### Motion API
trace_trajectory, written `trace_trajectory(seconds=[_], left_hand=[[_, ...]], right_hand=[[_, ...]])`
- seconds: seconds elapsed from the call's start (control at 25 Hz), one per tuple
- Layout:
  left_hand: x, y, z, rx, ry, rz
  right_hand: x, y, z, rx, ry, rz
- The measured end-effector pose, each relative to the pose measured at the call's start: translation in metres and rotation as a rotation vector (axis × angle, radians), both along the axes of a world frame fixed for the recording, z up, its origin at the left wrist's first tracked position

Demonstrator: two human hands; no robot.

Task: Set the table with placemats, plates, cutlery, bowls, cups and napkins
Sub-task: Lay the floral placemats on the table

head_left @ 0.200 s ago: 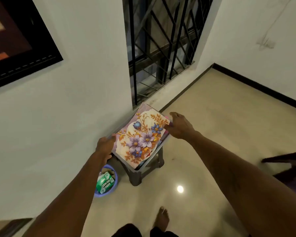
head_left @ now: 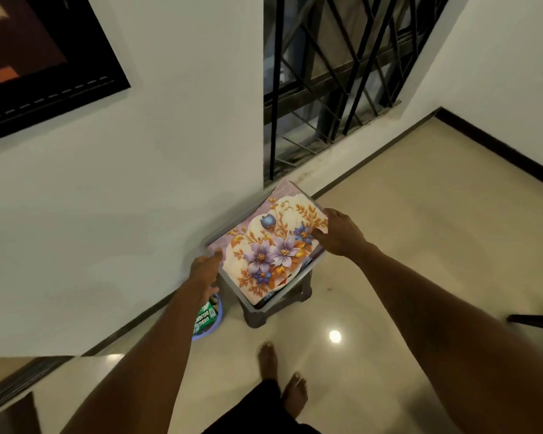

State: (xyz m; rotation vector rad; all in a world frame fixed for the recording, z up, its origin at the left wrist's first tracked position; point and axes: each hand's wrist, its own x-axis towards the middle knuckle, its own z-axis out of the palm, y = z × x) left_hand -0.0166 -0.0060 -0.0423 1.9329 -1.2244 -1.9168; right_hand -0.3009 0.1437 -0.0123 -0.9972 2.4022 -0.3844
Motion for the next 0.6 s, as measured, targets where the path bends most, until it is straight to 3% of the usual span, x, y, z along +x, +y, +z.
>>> trace_trajectory(seconds=[0.16,0.36,0.48,0.6], left_hand=[[-0.023,-0.017,-0.044,0.029,-0.053,0.077],[-0.034,0.006,-0.085,0.063,-0.253,0.183],[-0.046,0.019,-0.102,0.164,-0.206,0.409],[-0.073,0.051,-0.117,0.318,-0.103,0.642]], right_hand=[[-0.023,-0.037,-0.05,0.037,-0.035,-0.027],[-0.034,-0.059,-0.08,0.071,-0.128,-0.091],[-0.036,-0.053,-0.119,-0.002,-0.267,-0.328],[-0.026,-0.042,-0.162,0.059,-0.385,-0.467]])
